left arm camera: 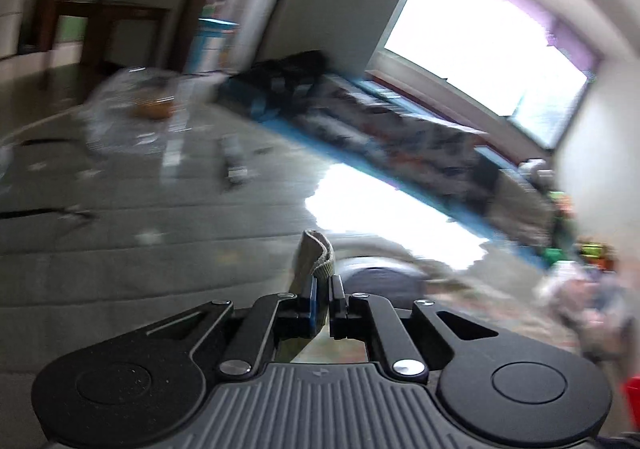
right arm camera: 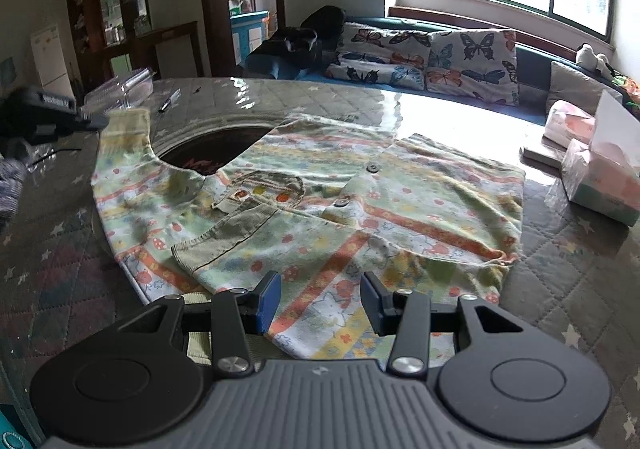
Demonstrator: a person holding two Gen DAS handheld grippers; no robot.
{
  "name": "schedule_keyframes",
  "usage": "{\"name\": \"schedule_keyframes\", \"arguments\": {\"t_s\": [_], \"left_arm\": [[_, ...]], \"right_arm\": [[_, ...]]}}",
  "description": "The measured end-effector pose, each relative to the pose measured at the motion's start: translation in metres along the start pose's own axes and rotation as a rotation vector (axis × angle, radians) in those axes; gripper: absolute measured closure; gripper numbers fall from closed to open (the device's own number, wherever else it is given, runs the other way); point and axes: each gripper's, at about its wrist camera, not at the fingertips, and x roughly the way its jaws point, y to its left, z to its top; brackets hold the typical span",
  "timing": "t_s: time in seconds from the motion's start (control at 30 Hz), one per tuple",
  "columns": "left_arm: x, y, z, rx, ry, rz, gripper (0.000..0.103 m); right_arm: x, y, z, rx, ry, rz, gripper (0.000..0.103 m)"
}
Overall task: Fold clothes
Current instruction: 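Grasp the shirt side edge with the left gripper, then fold the grasped side over the shirt body with the left gripper and release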
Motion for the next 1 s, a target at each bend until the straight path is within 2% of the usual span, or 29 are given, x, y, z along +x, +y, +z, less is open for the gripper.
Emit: {"name": "schedule_keyframes", "arguments": {"t_s": [0.1, 0.3, 0.5, 0.63, 0.83, 0.97, 1.0], "left_arm": [[-0.011, -0.040, 0.000, 0.040, 0.008, -0.138, 0.097], [-0.017, -0.116, -0.017, 0.089, 0.097, -0.380, 0.098], [-0.002, -0.173, -0.055, 0.160, 0.188, -0.511, 0.098], [0.011, -0.193, -0.084, 0.208, 0.286, -0.547, 0.097], [0.026, -0.199, -0.121, 0.302, 0.413, -0.537, 0.093], [0.026, -0.185, -0.122, 0.329, 0.409, -0.496, 0.076], [0.026, -0.179, -0.118, 0.333, 0.396, -0.475, 0.075]], "right_arm": [[-0.007, -0.007, -0.002, 0.022, -0.022, -0.009, 0.059], [-0.022, -0.027, -0.011, 0.085, -0.054, -0.043, 0.059], [-0.035, -0.050, -0.021, 0.149, -0.080, -0.082, 0.059], [-0.042, -0.064, -0.029, 0.188, -0.084, -0.115, 0.059], [-0.043, -0.076, -0.030, 0.244, -0.091, -0.124, 0.059], [-0.035, -0.074, -0.025, 0.250, -0.079, -0.080, 0.060], [-0.031, -0.073, -0.024, 0.244, -0.073, -0.070, 0.060]]}}
